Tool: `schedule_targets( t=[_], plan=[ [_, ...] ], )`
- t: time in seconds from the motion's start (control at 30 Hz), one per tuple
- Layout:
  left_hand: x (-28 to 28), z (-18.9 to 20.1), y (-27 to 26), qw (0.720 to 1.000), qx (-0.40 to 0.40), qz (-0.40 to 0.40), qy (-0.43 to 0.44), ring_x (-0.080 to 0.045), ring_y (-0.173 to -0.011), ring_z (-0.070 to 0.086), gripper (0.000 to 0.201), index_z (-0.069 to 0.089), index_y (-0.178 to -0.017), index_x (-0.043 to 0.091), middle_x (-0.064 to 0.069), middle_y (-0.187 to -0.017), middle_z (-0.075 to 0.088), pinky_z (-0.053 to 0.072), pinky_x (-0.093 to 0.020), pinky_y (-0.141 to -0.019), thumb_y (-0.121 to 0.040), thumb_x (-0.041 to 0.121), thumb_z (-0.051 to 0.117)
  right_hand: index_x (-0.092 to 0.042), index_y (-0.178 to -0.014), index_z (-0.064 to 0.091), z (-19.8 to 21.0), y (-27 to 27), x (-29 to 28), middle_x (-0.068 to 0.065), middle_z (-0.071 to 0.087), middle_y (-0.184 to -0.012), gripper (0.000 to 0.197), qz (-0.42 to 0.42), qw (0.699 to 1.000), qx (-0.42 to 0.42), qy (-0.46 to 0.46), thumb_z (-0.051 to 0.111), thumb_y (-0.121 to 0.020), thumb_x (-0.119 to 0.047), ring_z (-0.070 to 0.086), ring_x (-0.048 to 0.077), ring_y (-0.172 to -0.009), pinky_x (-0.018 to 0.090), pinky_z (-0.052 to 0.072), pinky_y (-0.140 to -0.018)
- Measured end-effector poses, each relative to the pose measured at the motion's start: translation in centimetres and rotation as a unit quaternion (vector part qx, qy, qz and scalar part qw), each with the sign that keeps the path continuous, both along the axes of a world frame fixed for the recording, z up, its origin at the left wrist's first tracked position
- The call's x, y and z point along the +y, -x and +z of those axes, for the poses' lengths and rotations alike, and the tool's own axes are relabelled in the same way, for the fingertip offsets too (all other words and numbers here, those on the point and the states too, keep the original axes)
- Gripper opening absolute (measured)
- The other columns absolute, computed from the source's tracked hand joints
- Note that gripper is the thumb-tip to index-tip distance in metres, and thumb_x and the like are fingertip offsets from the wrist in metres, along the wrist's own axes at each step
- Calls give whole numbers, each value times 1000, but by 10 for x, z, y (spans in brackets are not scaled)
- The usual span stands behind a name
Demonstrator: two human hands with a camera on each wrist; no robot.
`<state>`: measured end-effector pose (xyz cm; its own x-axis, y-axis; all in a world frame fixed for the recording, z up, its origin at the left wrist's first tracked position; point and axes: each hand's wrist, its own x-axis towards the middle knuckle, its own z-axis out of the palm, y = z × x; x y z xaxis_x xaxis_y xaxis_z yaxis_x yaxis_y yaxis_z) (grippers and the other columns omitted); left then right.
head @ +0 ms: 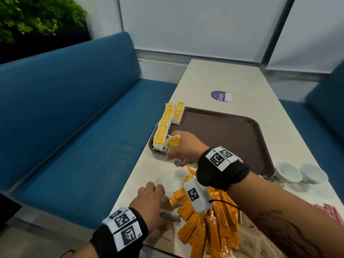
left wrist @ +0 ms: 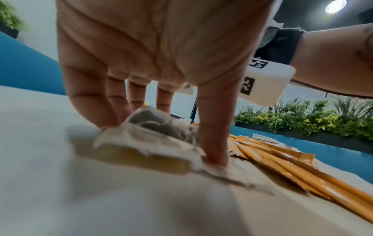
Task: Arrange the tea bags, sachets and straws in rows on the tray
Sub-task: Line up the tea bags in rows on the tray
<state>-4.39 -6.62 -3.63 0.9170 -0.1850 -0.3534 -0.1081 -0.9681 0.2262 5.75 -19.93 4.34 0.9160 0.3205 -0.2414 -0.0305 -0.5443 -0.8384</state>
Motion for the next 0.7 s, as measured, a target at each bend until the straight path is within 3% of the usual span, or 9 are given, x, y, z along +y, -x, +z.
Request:
schedule_targets(
  t=[0.17, 0.33, 0.47, 0.57, 0.7],
  plan=[
    [-2, -3, -10, 1000, -2, -6, 22, -19, -107, 50, 50, 42, -123, 25, -1, -123, 41, 47, -27, -86, -80, 26, 67, -12, -86, 54, 11, 1, -5, 20, 64, -86, 28, 13, 1000, -4, -13, 74, -72, 1, 67, 32, -68, 47, 57, -64],
    [-5, -4, -23, 996, 58, 2, 60, -18, -104, 55, 35, 49, -113, 24, -1, -119, 50, 44, -23, -83, -81, 23, 63, -10, -90, 55, 16, -2, -13, 15, 61, -84, 29, 10, 999, 13, -44, 75, -72, 3, 64, 28, -68, 38, 57, -57],
    [-4, -4, -33, 992, 91, 24, 88, -12, -99, 56, 22, 49, -95, 27, 4, -114, 59, 45, -19, -78, -78, 21, 63, -10, -82, 55, 15, -9, -21, 12, 62, -78, 27, 2, 998, 22, -67, 74, -71, 6, 63, 27, -66, 35, 56, -53],
    [4, 2, -42, 989, 92, 46, 106, -8, -86, 54, 17, 51, -85, 29, 8, -95, 58, 40, -14, -68, -76, 23, 65, -17, -71, 55, 14, -15, -26, 1, 61, -67, 31, -5, 997, 19, -74, 75, -70, 7, 61, 16, -58, 25, 53, -52],
    [22, 19, -59, 975, 76, 88, 190, 1, -67, 52, 18, 57, -81, 29, 16, -78, 57, 38, -5, -52, -75, 19, 71, -13, -71, 54, 17, -22, -33, -7, 58, -53, 31, -22, 992, 41, -117, 70, -72, 13, 54, 2, -41, 11, 44, -42]
  ],
)
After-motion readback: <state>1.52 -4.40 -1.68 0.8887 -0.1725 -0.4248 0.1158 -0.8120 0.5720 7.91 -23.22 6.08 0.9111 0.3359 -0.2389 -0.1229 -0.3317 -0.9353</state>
